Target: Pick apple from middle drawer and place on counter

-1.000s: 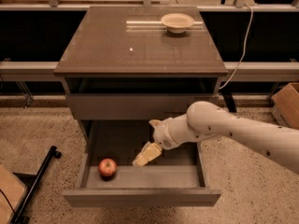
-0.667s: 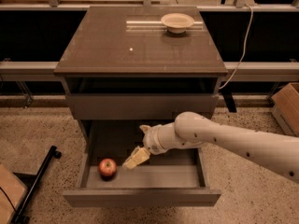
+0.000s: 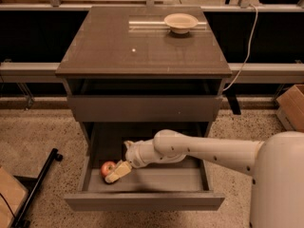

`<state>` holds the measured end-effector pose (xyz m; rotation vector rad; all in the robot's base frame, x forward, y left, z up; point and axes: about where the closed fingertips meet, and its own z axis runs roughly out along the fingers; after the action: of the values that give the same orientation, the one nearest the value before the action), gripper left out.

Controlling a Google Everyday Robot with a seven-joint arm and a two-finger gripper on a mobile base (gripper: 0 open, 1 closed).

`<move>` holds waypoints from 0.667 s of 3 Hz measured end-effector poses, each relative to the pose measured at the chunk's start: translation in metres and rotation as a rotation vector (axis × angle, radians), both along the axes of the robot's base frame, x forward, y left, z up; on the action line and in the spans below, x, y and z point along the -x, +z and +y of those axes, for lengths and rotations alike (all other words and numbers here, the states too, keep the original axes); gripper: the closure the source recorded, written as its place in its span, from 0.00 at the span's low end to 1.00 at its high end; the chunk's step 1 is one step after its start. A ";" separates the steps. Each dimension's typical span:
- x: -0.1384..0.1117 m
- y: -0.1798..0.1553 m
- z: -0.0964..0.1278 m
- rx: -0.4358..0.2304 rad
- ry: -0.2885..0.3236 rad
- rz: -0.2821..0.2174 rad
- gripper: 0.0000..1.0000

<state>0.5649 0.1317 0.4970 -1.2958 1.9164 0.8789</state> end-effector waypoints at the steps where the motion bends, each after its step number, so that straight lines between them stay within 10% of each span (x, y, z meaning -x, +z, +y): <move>1: -0.001 -0.039 0.034 -0.029 0.006 0.044 0.00; 2: 0.000 -0.082 0.064 -0.040 0.018 0.105 0.00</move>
Offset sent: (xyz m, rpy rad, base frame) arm 0.0006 0.0859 -0.1124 0.0516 0.1431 0.0190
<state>0.5648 0.1960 0.4147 -1.2678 1.9597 1.0068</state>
